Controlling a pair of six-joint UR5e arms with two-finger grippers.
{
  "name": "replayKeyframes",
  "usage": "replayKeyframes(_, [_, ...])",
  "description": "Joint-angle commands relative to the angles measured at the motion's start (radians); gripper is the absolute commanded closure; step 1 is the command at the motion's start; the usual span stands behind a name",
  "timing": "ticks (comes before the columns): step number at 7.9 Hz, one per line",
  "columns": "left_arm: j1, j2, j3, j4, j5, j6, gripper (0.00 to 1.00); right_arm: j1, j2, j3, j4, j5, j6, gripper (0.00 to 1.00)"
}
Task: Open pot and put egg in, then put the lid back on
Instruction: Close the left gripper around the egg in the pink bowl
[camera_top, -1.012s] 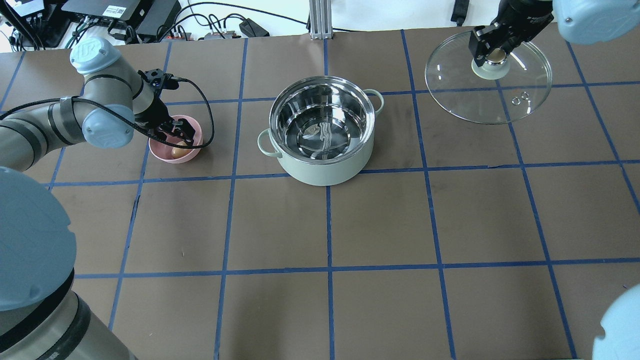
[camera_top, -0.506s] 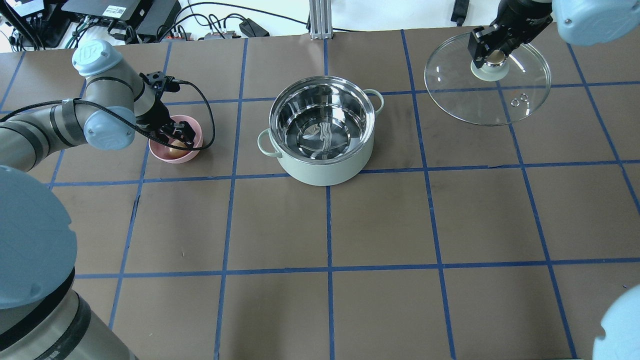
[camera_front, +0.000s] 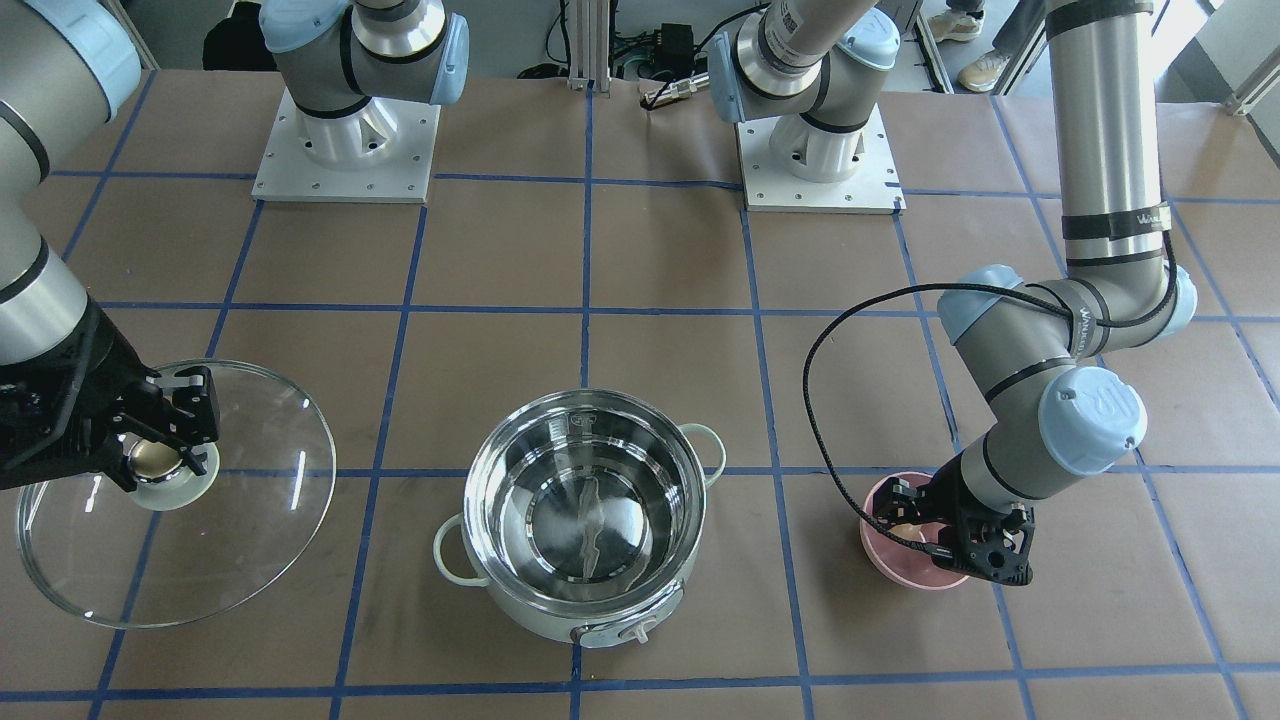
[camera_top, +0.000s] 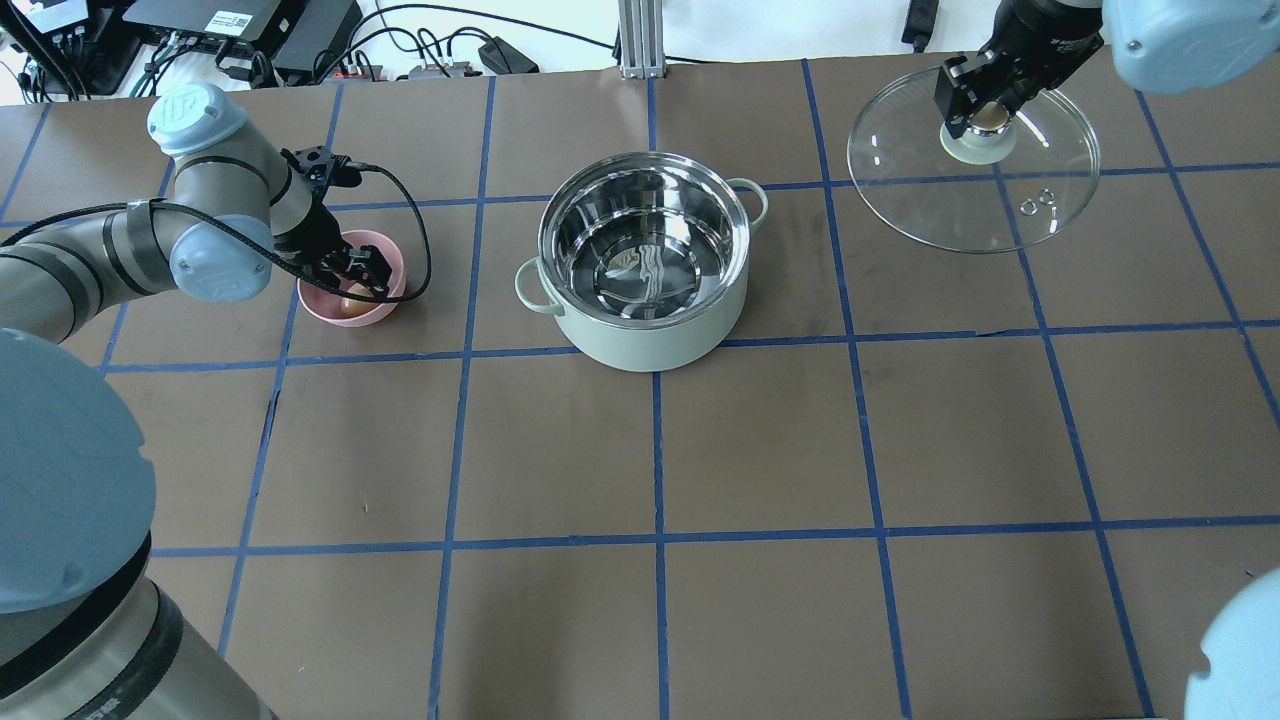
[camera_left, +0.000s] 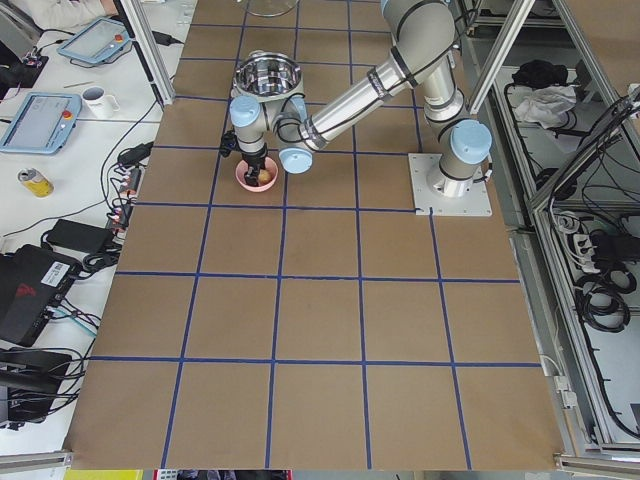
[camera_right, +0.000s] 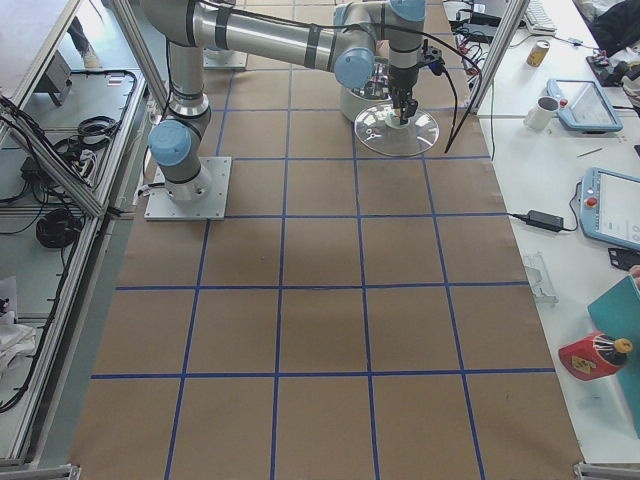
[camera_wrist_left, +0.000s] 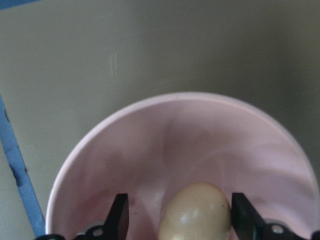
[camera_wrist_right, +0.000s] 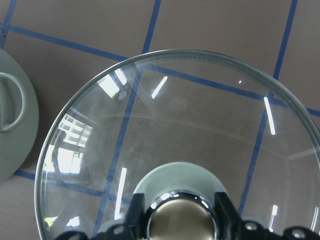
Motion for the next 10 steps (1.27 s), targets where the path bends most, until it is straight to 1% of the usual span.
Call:
replayKeyframes(1, [0.0, -0.001, -0.001, 0.0, 0.004, 0.002, 0.36, 0.001, 0.004, 0.001, 0.0, -0.003, -0.001, 1.0])
replayKeyframes(3, [0.002, -0.001, 0.0, 0.001, 0.014, 0.005, 0.56, 0.001, 0.005, 0.001, 0.0, -0.003, -0.002, 1.0])
replayKeyframes(4, [0.002, -0.001, 0.002, 0.001, 0.012, 0.003, 0.61, 0.001, 0.005, 0.002, 0.0, -0.003, -0.002, 1.0])
replayKeyframes(5, [0.002, 0.0, 0.003, 0.001, 0.012, -0.001, 0.63, 0.001, 0.005, 0.004, 0.0, -0.003, -0.001, 1.0])
replayKeyframes(6, [0.002, 0.005, 0.008, 0.001, 0.015, -0.021, 0.63, 0.001, 0.007, 0.005, 0.0, -0.003, -0.005, 1.0])
replayKeyframes(7, [0.0, 0.019, 0.016, 0.001, 0.014, -0.084, 0.63, 0.001, 0.005, 0.005, 0.0, -0.003, -0.004, 1.0])
replayKeyframes(8, [0.0, 0.035, 0.023, -0.011, 0.015, -0.09, 0.63, -0.001, 0.005, 0.005, 0.0, -0.003, -0.01, 1.0])
replayKeyframes(9, [0.0, 0.058, 0.029, -0.043, 0.017, -0.087, 0.64, 0.0, 0.005, 0.005, 0.0, -0.003, -0.01, 1.0])
replayKeyframes(10, [-0.002, 0.086, 0.042, -0.13, 0.021, -0.1, 0.64, -0.001, 0.004, 0.005, 0.0, -0.003, -0.01, 1.0])
